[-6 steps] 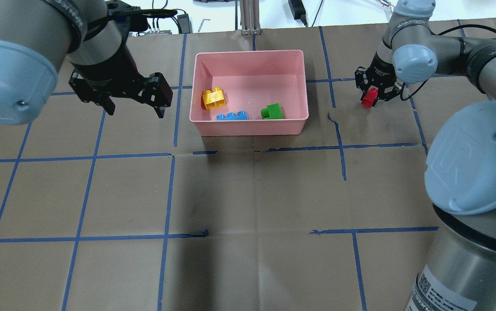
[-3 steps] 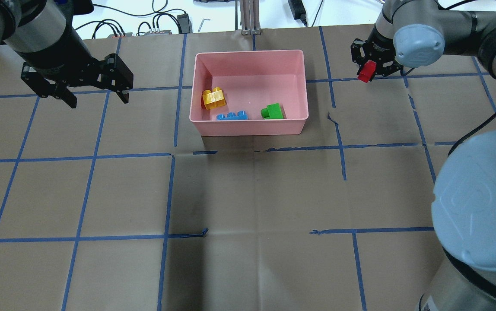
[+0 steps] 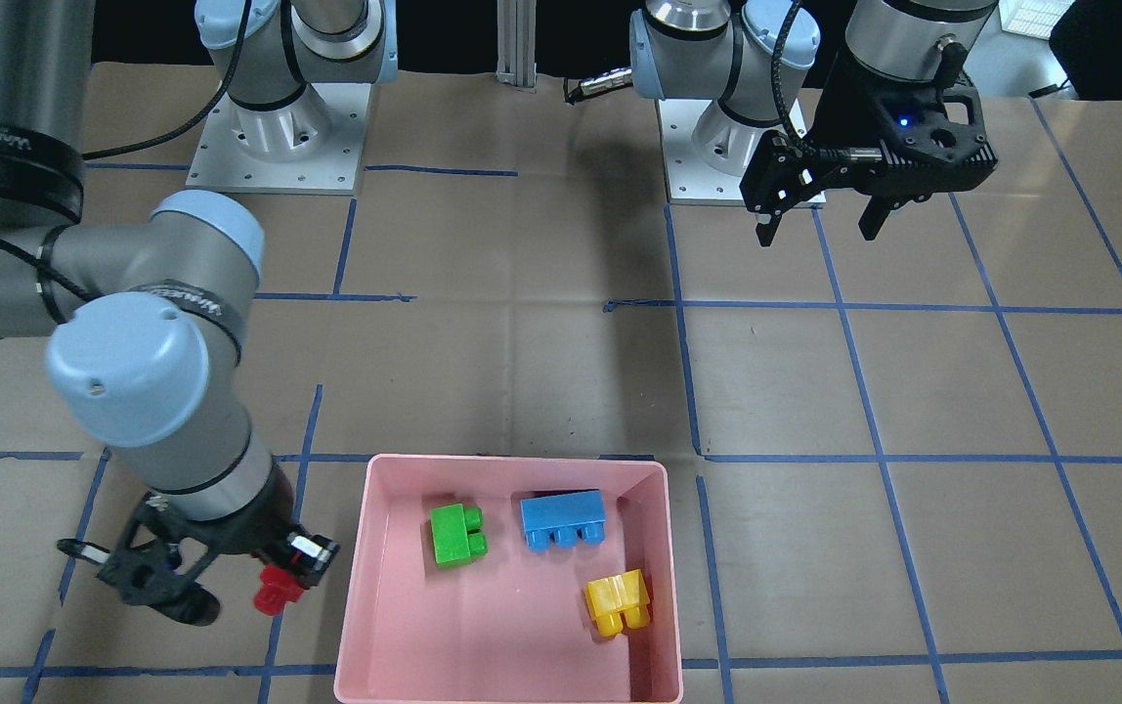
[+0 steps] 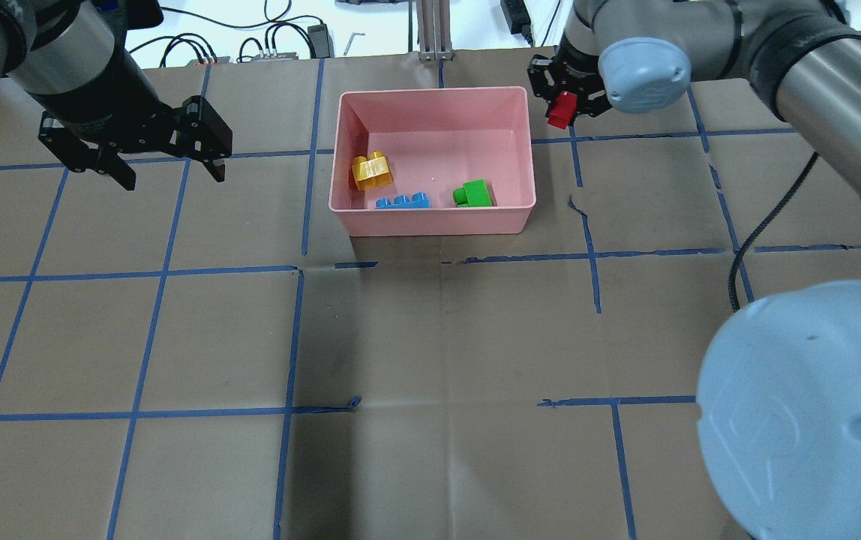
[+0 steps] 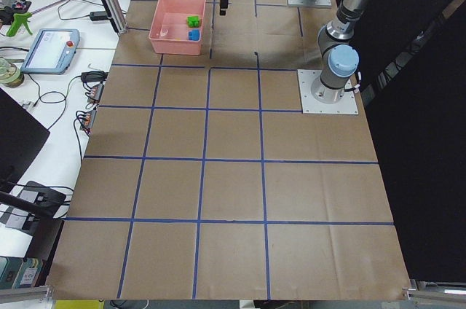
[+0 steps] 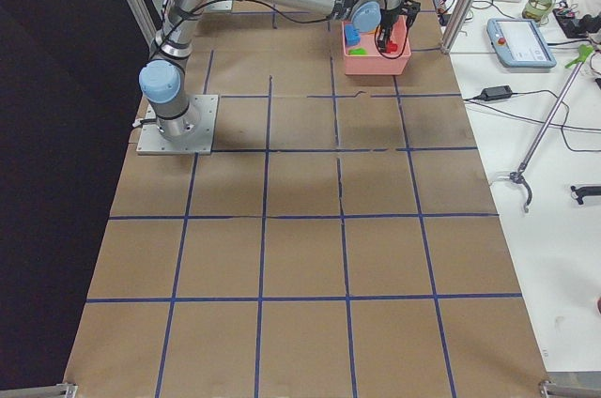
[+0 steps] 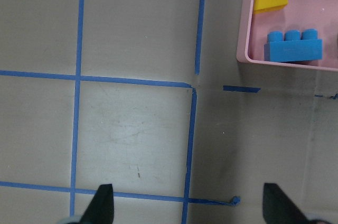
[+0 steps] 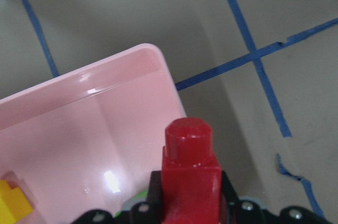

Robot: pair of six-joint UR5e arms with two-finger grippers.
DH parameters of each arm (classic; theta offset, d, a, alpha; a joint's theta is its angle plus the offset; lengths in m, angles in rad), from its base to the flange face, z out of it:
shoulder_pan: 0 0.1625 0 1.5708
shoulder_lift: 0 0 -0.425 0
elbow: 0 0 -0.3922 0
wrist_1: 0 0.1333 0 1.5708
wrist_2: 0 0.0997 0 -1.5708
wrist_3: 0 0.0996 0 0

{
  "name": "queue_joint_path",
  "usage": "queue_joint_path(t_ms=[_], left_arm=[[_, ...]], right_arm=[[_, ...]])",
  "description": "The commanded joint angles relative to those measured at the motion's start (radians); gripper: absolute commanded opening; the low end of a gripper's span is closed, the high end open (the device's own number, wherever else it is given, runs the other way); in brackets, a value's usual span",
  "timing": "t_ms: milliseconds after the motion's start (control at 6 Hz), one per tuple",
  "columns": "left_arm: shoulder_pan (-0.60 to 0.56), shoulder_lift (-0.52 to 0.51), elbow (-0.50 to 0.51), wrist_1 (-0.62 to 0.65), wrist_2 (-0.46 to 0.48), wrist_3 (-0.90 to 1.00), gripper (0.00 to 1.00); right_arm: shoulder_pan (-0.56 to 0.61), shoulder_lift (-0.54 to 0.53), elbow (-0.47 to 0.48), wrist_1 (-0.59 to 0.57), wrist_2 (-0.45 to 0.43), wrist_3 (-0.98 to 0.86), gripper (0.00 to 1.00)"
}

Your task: Put all blocks into box

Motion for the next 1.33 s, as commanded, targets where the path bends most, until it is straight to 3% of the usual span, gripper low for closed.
queue_joint_path(t_ms=[0,333,500,667,833,1000,1167], left_arm=[[0.000,0.001,-0.002,0.003,-0.003,-0.005,0.98],[-0.001,0.001,-0.002,0.003,-0.003,-0.008,0.98],[-0.001,0.001,-0.002,0.003,-0.003,-0.008,0.98],[-0.001,0.001,-0.002,0.004,-0.002,-0.010,0.98],[0.000,0.001,-0.002,0.004,-0.002,-0.010,0.98],[0.000,0.001,-0.002,0.004,-0.002,-0.008,0.98],[0.000,0.001,-0.002,0.004,-0.002,-0.008,0.98]], right_arm=[[0.042,0.095,-0.094,-0.004,0.076,-0.009,0.24],[0.050,0.201,-0.167,-0.014,0.107,-0.019,0.28],[0.050,0.202,-0.168,-0.016,0.107,-0.016,0.64],[0.050,0.198,-0.168,-0.007,0.108,-0.007,0.75],[0.050,0.187,-0.166,0.001,0.107,-0.006,0.78],[0.050,0.161,-0.168,0.002,0.105,-0.006,0.99],[0.047,0.099,-0.165,0.092,0.101,-0.006,1.00]])
